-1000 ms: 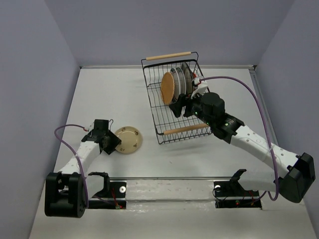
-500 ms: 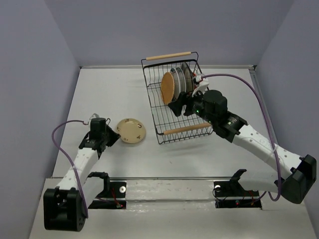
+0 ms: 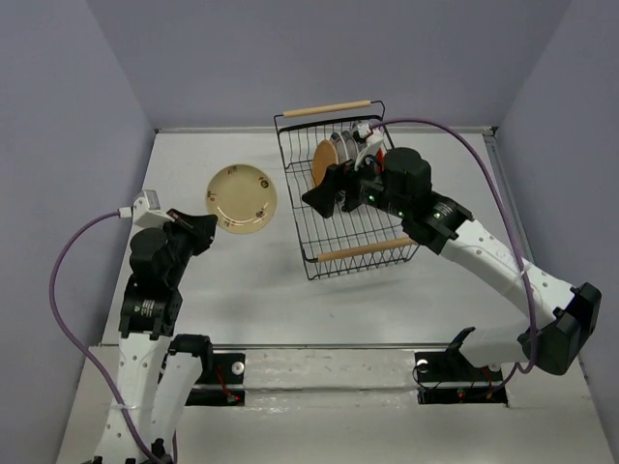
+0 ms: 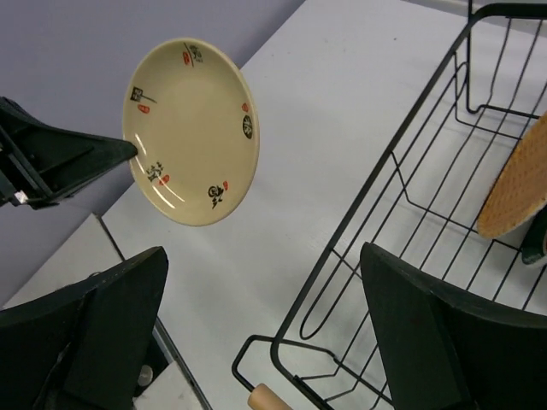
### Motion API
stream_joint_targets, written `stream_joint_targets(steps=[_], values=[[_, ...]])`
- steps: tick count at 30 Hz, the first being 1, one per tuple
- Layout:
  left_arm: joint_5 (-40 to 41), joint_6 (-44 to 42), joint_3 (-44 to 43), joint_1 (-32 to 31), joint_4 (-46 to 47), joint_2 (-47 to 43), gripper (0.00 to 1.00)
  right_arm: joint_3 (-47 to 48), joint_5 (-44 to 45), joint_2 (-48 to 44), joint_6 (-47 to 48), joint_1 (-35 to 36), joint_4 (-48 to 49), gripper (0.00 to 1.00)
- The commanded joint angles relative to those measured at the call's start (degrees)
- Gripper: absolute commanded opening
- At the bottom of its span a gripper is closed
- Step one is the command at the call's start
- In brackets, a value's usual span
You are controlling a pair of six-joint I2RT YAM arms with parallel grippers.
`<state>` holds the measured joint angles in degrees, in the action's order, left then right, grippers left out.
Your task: Load the plates into the dish rack
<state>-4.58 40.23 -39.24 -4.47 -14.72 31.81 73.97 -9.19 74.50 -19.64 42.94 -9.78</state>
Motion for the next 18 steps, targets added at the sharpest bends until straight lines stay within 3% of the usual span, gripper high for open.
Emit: stream_joint_targets(steps=[1, 10, 15, 17, 18], values=[[-6.6, -3.9, -5.0, 0.2, 6.7, -0.6, 0.06, 4.9, -7.1, 2.4, 1.7, 0.5, -1.6, 1.0], [-18.9, -4.7, -5.9, 0.1, 14.2, 2.0, 0.06, 9.0, -9.9, 8.4, 3.4, 0.5, -1.6, 1.0], [-25.6, -4.7, -4.0, 0.2, 19.1, 3.7, 0.06, 8.4, -18.9, 11.8, 0.9, 0.5, 3.1, 0.96], [-26.5, -4.7, -2.3, 0.1, 20.5, 3.9, 0.06, 7.4, -20.8, 12.2, -0.4, 0.5, 6.2, 0.88], [-27.1, -4.6, -1.8, 0.1, 21.6, 3.9, 0.06, 7.0, -22.1, 12.5, -1.4, 0.5, 8.0, 0.67]])
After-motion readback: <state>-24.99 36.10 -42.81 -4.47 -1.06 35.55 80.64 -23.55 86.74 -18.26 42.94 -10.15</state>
